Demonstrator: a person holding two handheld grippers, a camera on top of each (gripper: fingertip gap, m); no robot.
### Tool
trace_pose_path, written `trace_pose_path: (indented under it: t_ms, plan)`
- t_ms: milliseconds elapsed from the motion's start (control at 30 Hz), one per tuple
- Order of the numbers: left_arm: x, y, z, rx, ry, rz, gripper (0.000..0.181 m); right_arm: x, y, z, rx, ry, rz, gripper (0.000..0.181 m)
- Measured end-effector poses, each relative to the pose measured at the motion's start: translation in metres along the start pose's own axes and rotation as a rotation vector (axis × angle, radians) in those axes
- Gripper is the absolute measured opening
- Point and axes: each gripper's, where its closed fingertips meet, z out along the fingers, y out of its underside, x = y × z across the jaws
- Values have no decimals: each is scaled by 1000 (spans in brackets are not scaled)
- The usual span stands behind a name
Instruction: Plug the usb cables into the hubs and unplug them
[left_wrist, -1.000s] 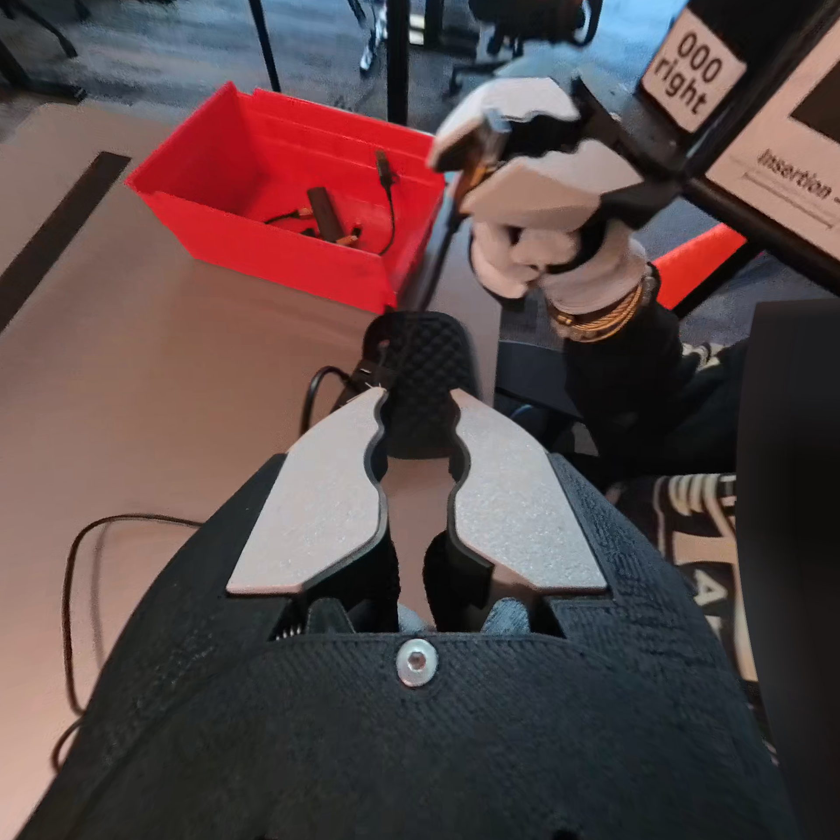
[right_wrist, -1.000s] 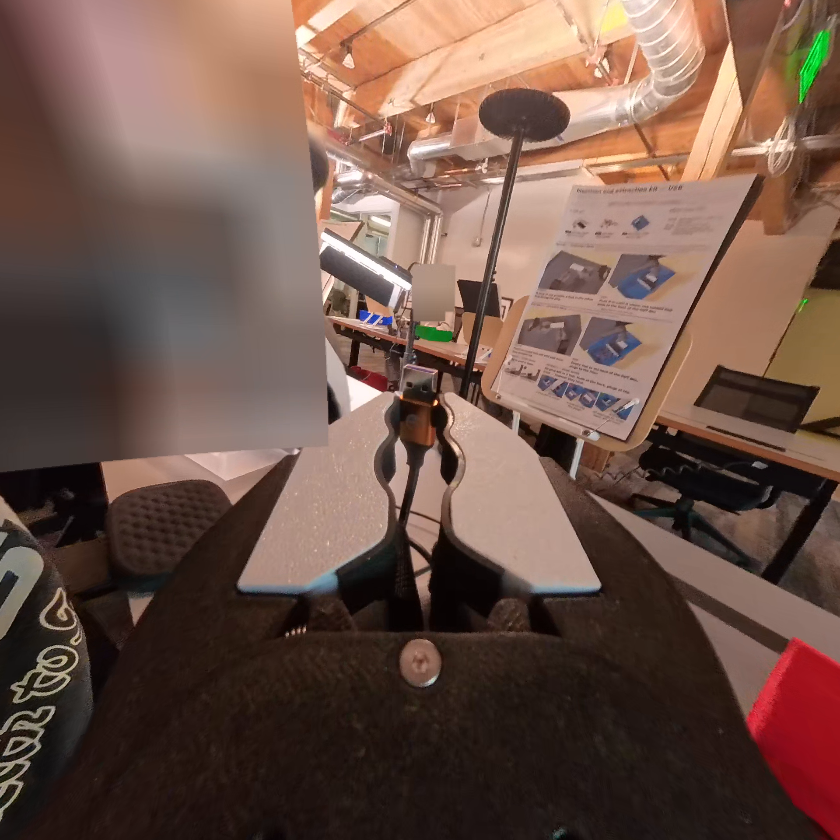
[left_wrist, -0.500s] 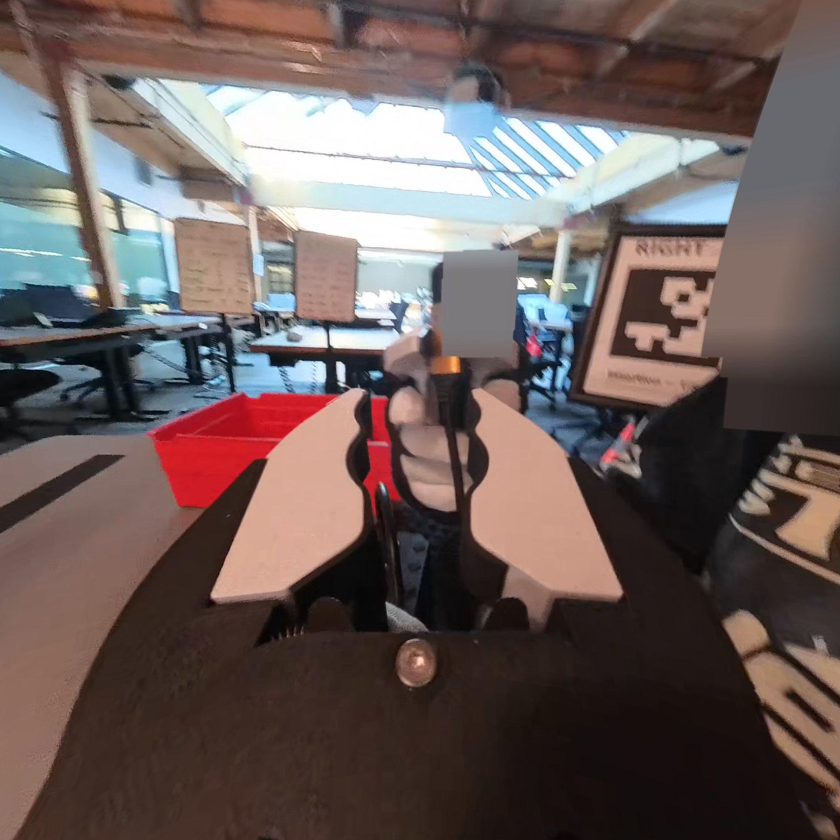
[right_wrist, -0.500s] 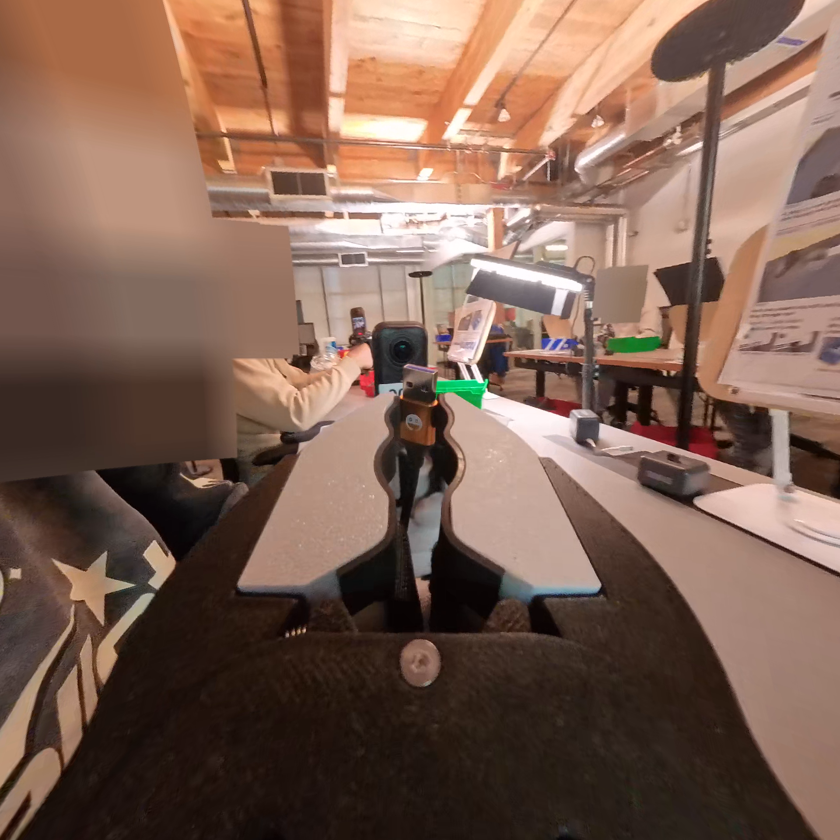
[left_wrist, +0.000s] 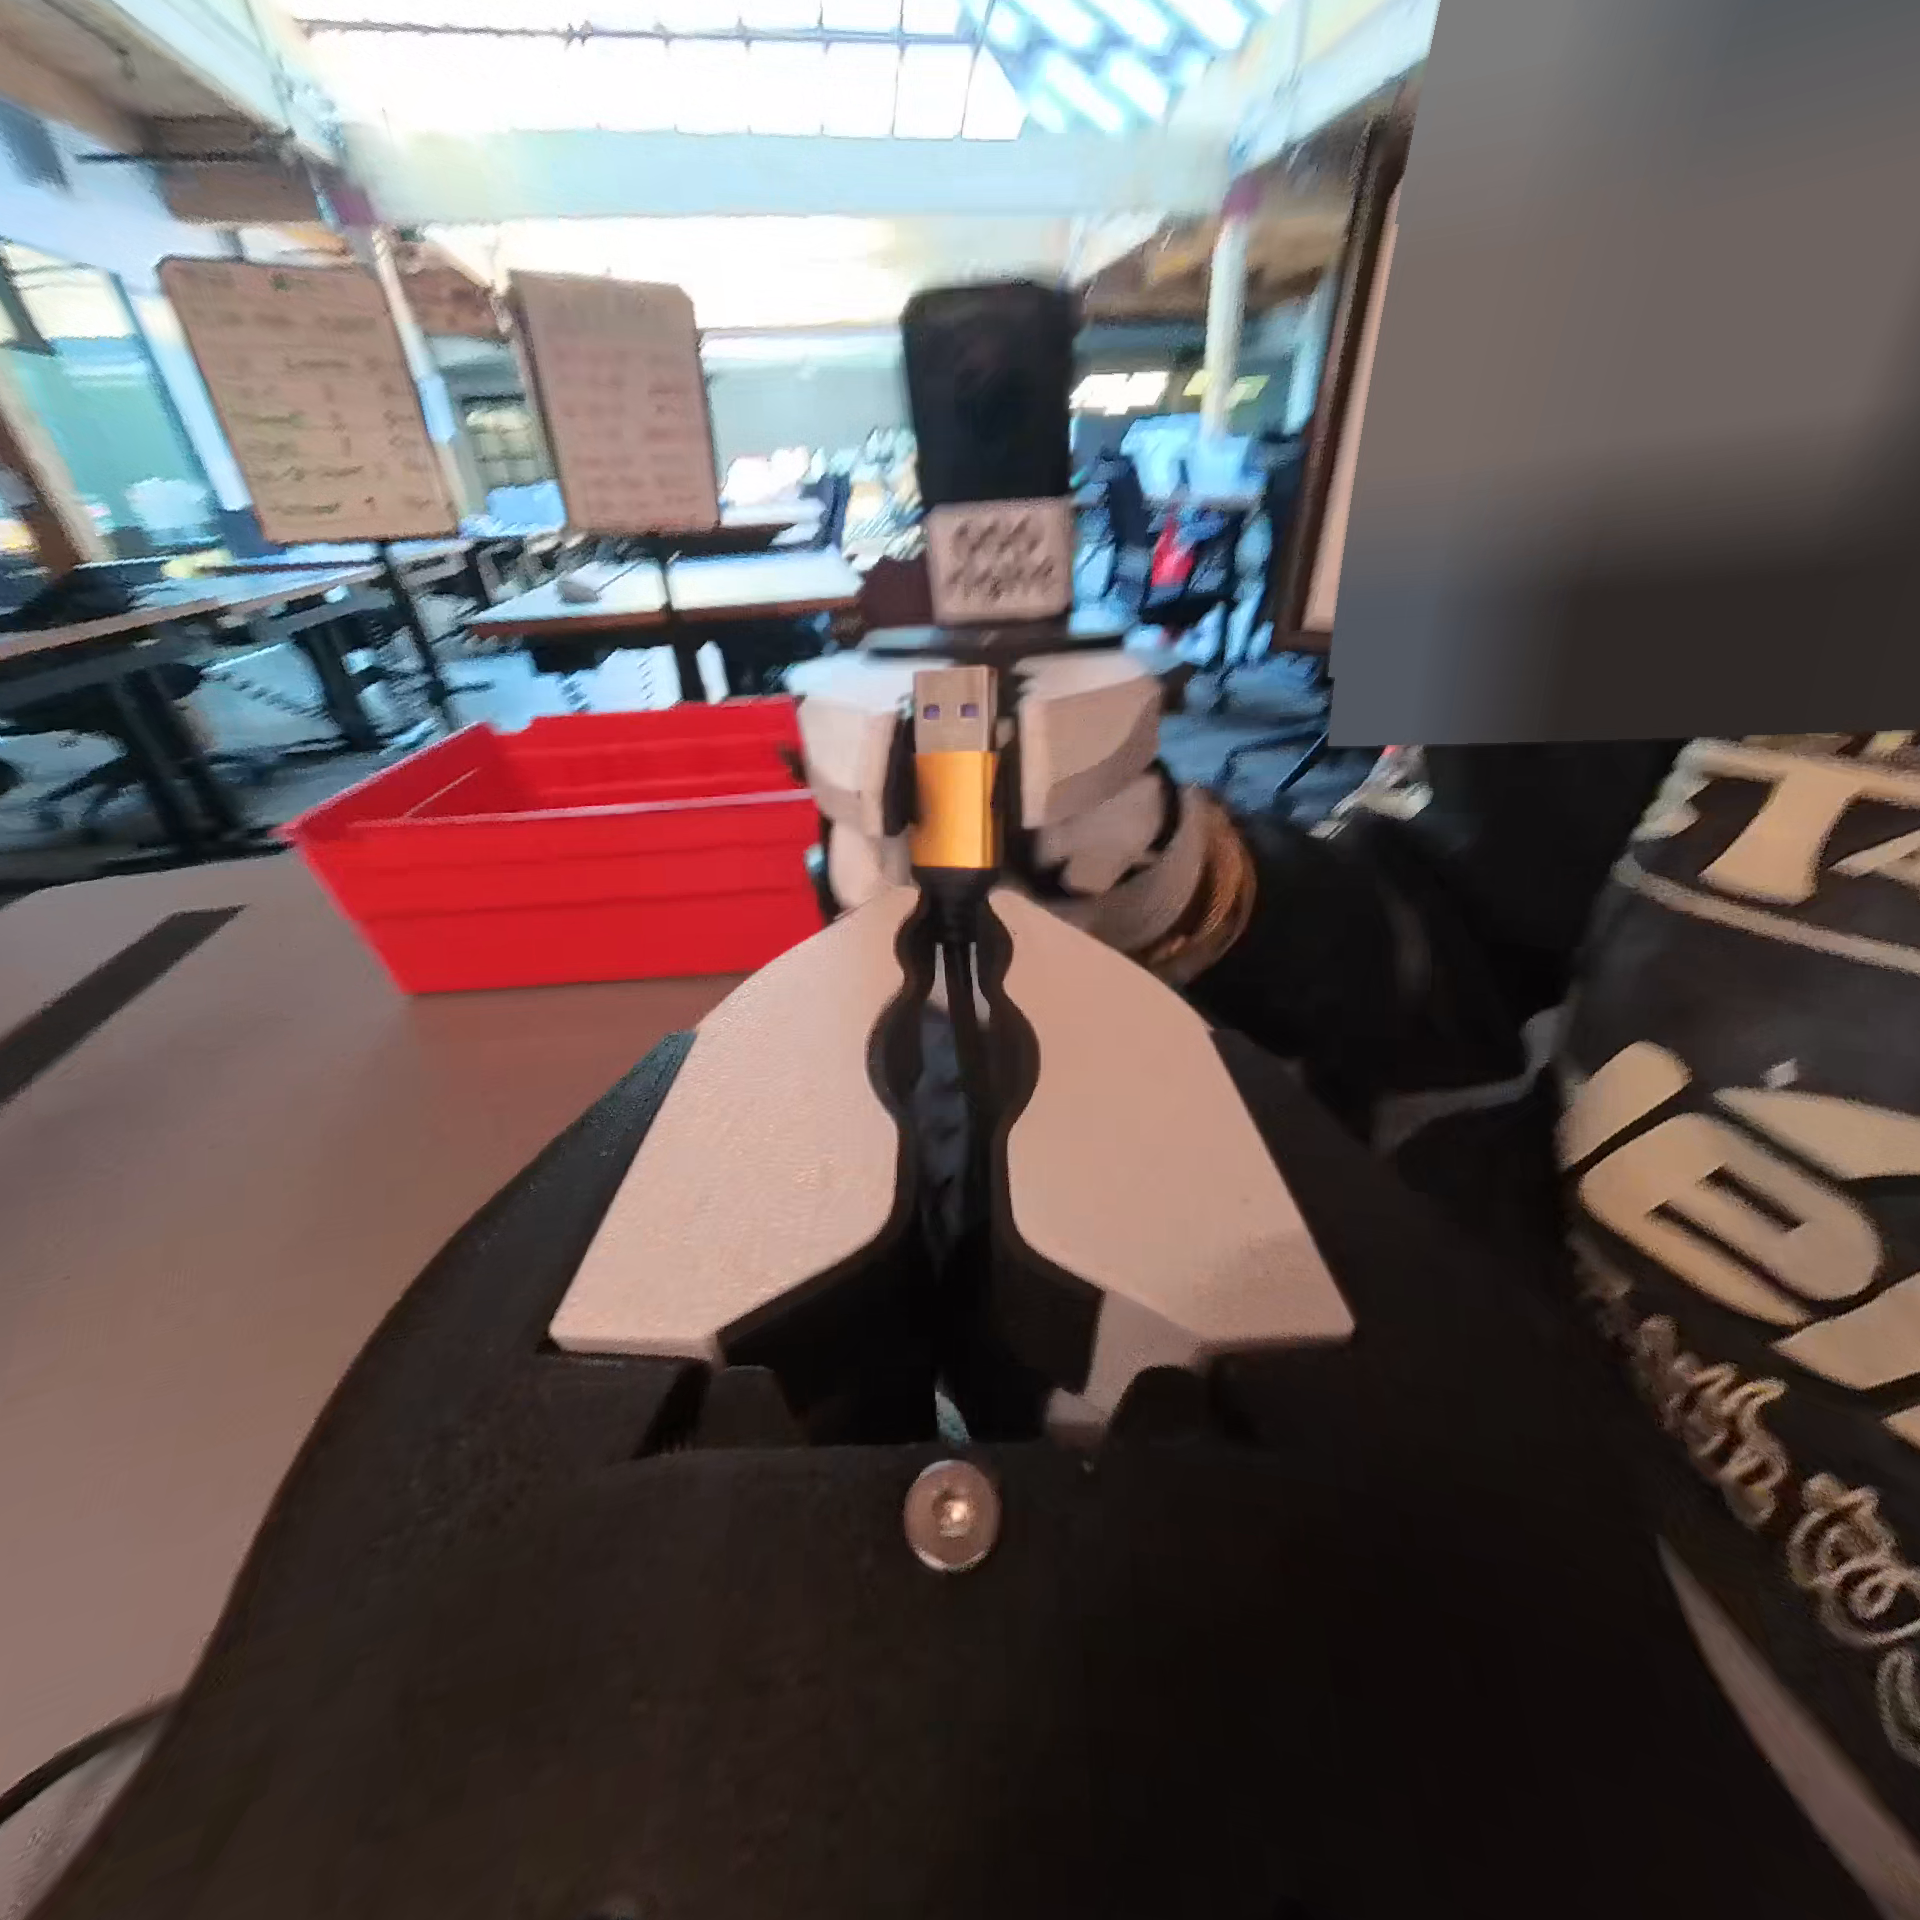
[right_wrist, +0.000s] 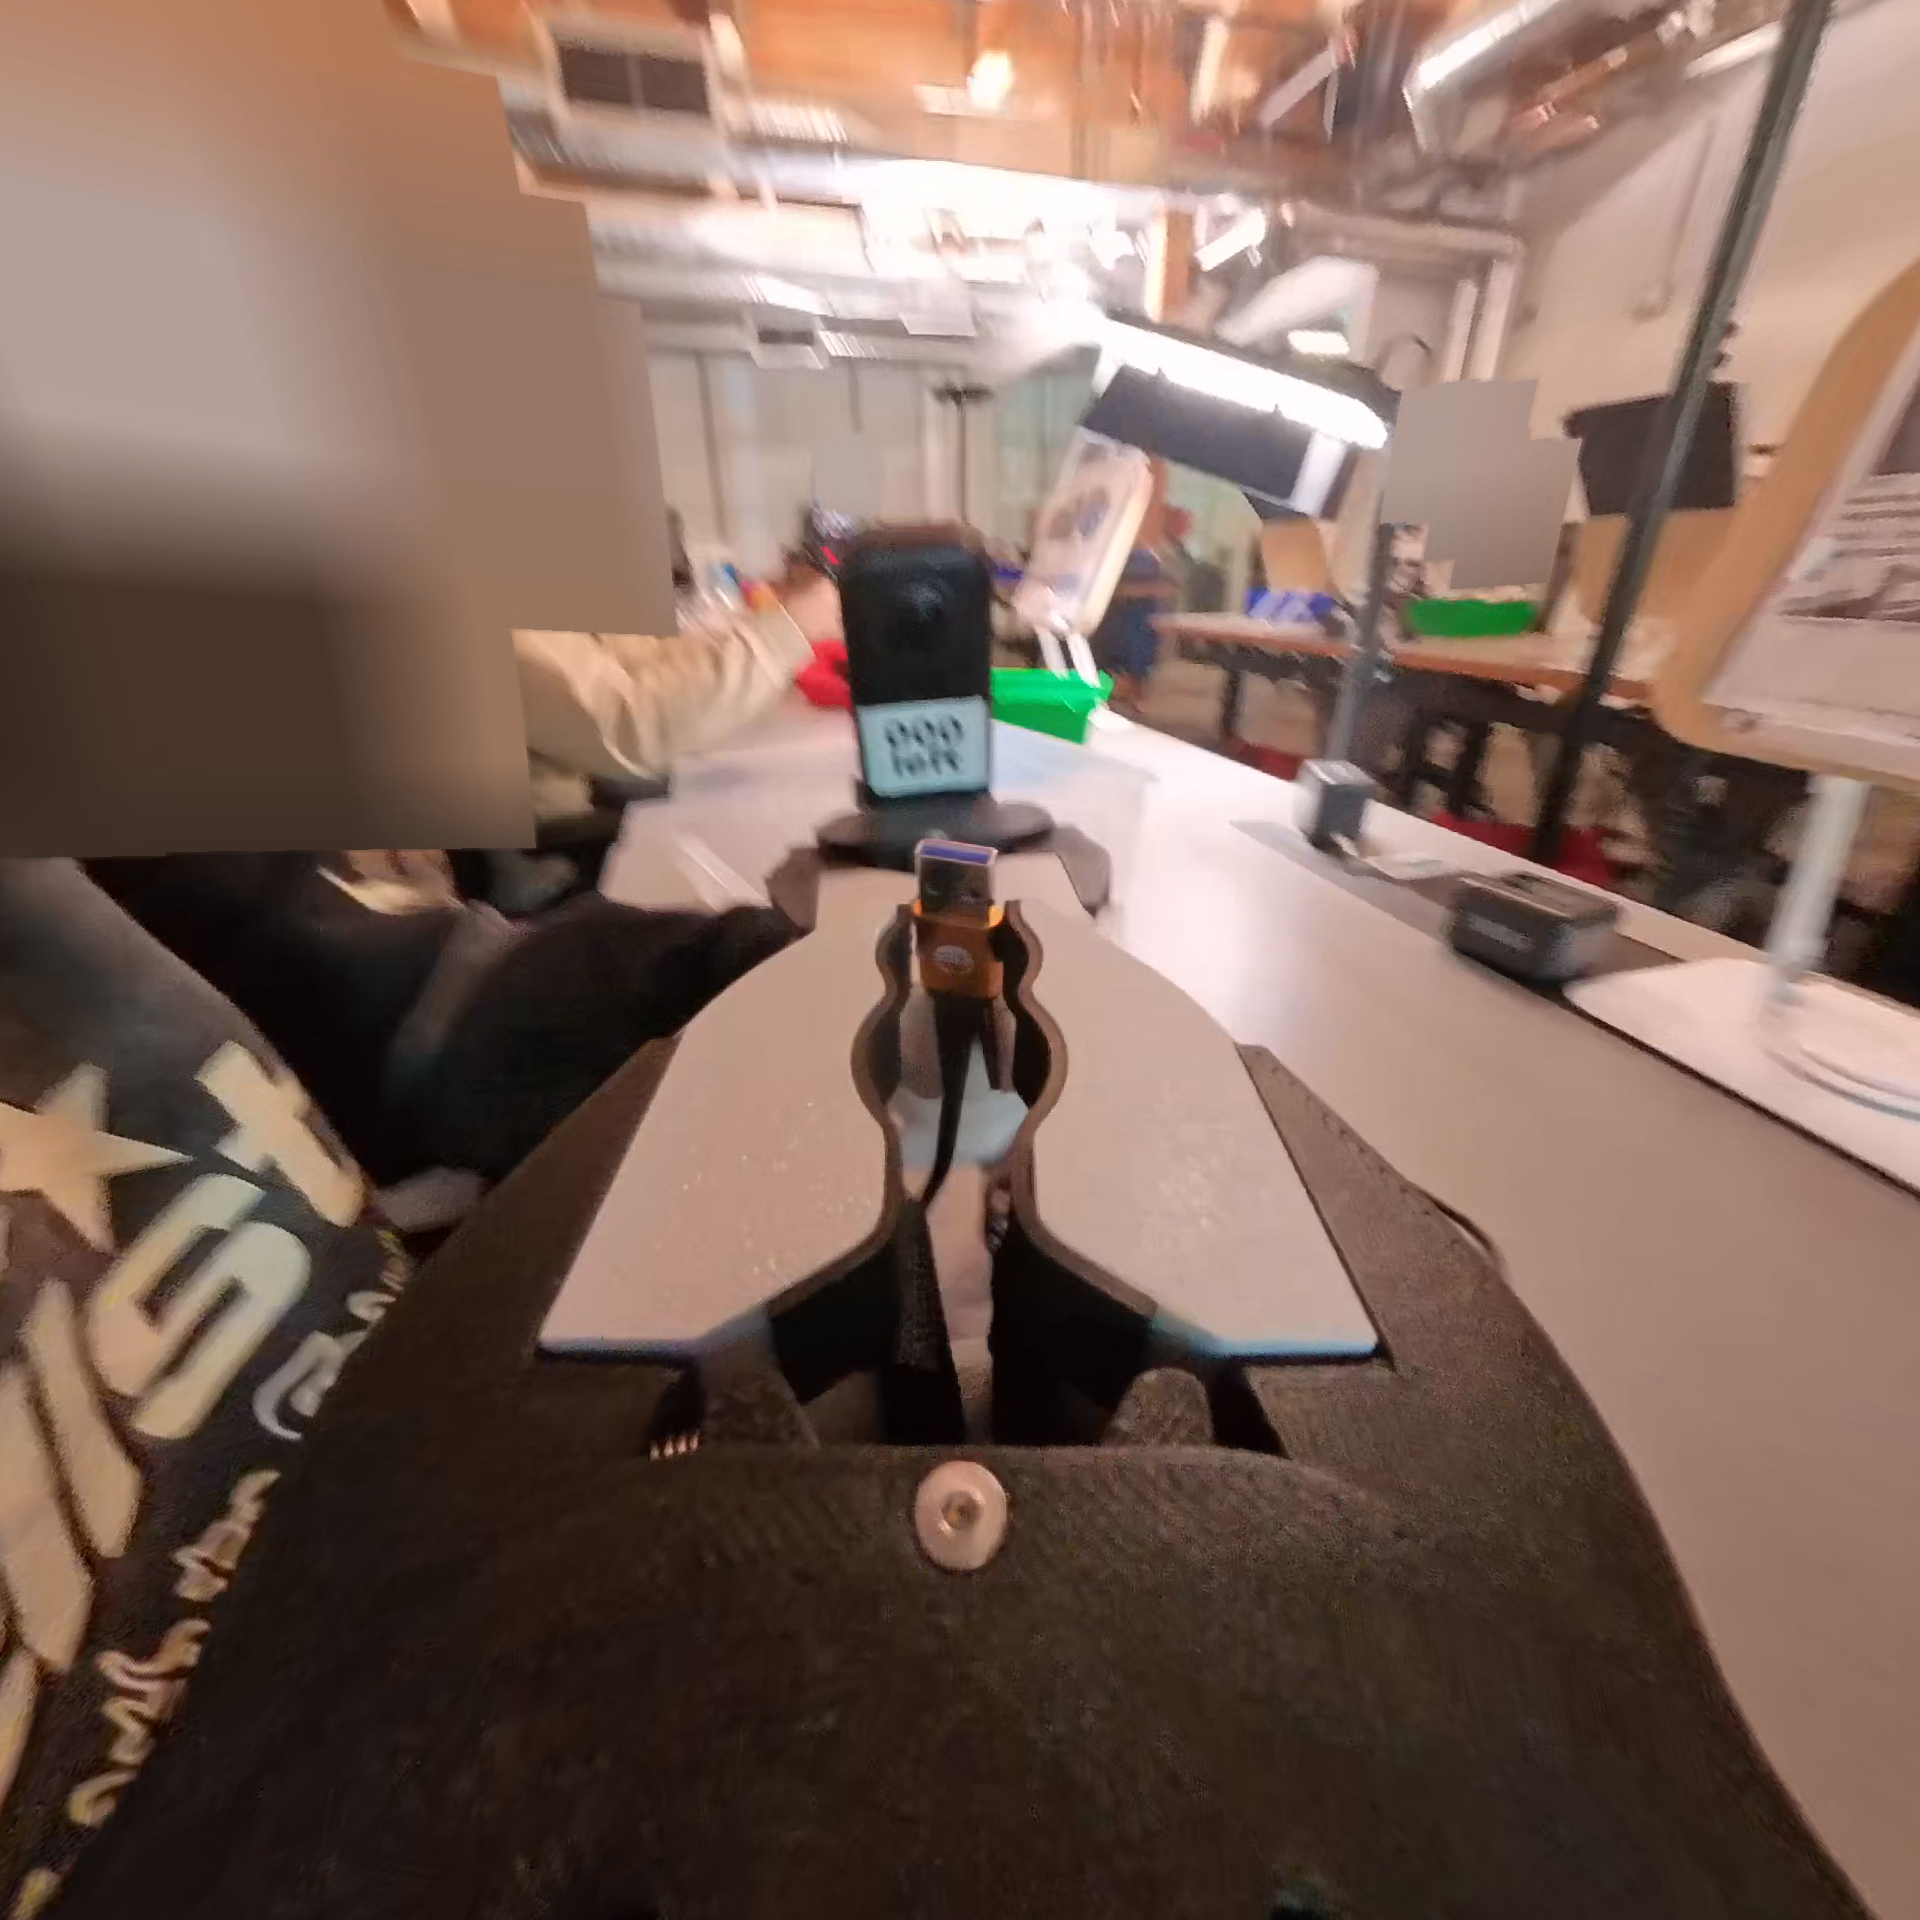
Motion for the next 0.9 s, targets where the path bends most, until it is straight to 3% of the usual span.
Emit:
trace_pose_path:
  t_ms: [133, 300, 533, 633, 700, 800, 900]
  plan:
    - [-23, 16, -21, -222, -170, 184, 6, 5, 14, -7, -228, 125, -362, 33]
    - [-15, 40, -30, -374, -86, 174, 6, 7, 32, -20, -500, 205, -891, 34]
    - [13, 67, -21, -480, 97, 122, 7, -12, 60, -18, -605, 45, -984, 32]
    - [19, 71, -19, -494, 135, 115, 7, -10, 72, -18, -663, 27, -993, 11]
    - [11, 61, -17, -422, 81, 122, 8, -6, 68, -20, -672, 54, -952, 7]
    - [-12, 16, -21, -142, -109, 257, 26, 18, 39, -33, -592, 226, -869, 7]
    - [-26, -27, -41, 76, -326, 420, 31, 44, 6, -51, -442, 419, -744, 7]
